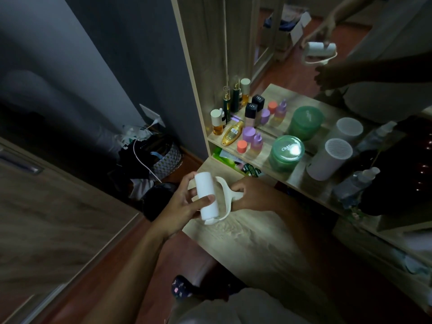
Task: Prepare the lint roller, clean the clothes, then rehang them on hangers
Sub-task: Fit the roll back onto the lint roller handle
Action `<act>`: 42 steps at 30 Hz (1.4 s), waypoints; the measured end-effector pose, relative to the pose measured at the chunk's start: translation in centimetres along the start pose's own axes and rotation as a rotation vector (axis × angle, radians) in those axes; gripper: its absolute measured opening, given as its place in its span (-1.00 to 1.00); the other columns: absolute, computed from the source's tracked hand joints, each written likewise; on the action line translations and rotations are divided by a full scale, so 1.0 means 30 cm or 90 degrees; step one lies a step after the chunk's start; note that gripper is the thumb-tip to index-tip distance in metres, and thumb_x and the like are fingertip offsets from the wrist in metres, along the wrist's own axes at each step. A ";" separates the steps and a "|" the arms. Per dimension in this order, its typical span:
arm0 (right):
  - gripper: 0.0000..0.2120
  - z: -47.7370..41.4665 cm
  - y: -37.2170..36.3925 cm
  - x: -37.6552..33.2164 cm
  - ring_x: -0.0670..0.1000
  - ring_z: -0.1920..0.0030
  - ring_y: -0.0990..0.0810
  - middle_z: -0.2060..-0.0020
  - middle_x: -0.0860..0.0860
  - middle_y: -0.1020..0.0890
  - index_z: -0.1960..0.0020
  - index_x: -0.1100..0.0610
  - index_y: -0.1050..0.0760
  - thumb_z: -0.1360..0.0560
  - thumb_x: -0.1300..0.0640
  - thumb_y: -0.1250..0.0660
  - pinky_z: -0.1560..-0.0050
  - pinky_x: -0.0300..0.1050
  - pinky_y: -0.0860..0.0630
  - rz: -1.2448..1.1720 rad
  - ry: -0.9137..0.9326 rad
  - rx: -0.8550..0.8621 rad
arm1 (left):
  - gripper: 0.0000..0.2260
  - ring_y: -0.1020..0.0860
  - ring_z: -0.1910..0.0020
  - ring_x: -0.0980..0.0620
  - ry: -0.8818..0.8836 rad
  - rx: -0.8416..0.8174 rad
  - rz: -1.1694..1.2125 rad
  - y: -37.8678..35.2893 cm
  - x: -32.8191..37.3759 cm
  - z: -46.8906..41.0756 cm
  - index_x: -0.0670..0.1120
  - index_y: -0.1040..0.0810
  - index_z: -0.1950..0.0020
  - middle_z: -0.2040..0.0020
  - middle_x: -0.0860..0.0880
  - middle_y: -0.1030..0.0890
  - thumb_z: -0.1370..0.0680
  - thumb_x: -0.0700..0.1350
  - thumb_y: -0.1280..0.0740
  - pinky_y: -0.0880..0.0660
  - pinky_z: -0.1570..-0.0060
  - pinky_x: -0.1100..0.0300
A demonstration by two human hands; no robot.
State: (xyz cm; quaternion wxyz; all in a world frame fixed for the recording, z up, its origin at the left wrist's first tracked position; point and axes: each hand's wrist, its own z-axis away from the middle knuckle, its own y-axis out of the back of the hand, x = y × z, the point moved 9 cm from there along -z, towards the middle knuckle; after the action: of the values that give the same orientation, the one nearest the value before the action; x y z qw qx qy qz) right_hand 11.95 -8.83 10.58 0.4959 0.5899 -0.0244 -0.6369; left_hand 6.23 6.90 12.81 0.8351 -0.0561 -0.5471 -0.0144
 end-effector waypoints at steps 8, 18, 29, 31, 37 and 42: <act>-0.85 0.013 -0.025 0.014 -0.03 0.30 -0.54 0.32 0.08 -0.60 0.13 0.10 -0.58 -0.49 0.02 -0.42 0.22 -0.17 -0.45 -0.130 -0.052 -0.179 | -0.45 -0.62 -0.19 -0.13 0.029 -0.006 0.038 0.000 -0.027 -0.045 0.06 -0.37 -0.42 -0.25 -0.16 -0.61 -0.49 -0.18 -0.48 -0.61 -0.01 -0.15; -0.62 -0.034 0.008 0.043 0.03 0.51 -0.55 0.45 0.19 -0.51 0.37 0.17 -0.49 -0.57 0.01 -0.28 0.39 -0.14 -0.49 -0.190 -0.074 0.026 | -0.49 -0.67 -0.09 -0.04 0.046 -0.018 0.029 -0.024 -0.013 -0.086 0.04 -0.34 -0.43 -0.21 -0.11 -0.64 -0.55 -0.23 -0.42 -0.62 0.08 -0.01; -0.59 -0.036 0.066 0.008 0.11 0.41 -0.62 0.44 0.15 -0.60 0.27 0.27 -0.55 -0.59 0.00 -0.20 0.29 0.10 -0.61 -0.051 -0.061 0.241 | -0.46 -0.64 -0.17 -0.07 0.048 -0.028 0.014 -0.018 0.029 -0.105 0.09 -0.37 -0.42 -0.22 -0.09 -0.62 -0.52 -0.23 -0.45 -0.62 0.05 -0.05; -0.58 -0.041 0.068 -0.001 0.12 0.42 -0.61 0.46 0.14 -0.58 0.30 0.27 -0.54 -0.58 0.00 -0.19 0.30 0.11 -0.60 -0.050 -0.047 0.256 | -0.48 -0.64 -0.15 -0.05 0.043 -0.022 0.008 -0.007 0.035 -0.105 0.08 -0.38 -0.41 -0.20 -0.08 -0.63 -0.52 -0.22 -0.45 -0.62 0.07 -0.03; -0.57 -0.060 0.064 -0.027 -0.02 0.50 -0.62 0.53 0.03 -0.57 0.33 0.24 -0.54 -0.62 0.04 -0.20 0.30 0.01 -0.62 -0.055 -0.042 0.251 | -0.51 -0.68 -0.01 0.03 0.053 -0.012 -0.026 0.011 0.019 -0.099 0.06 -0.37 -0.41 0.01 0.08 -0.70 -0.55 -0.22 -0.42 -0.62 0.13 0.05; -0.53 -0.072 0.070 -0.025 0.13 0.41 -0.62 0.47 0.15 -0.60 0.34 0.26 -0.54 -0.59 -0.01 -0.15 0.25 0.06 -0.59 -0.024 -0.032 0.286 | -0.52 -0.69 0.03 0.05 0.058 -0.020 -0.050 0.012 0.016 -0.103 0.06 -0.36 -0.41 0.09 0.11 -0.70 -0.56 -0.22 -0.41 -0.63 0.11 0.05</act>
State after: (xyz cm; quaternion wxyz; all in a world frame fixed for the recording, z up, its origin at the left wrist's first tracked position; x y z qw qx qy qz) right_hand 14.76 -8.20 11.77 0.3393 0.6701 -0.1671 -0.6387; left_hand 9.27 6.93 12.00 0.8569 -0.0468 -0.5100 -0.0579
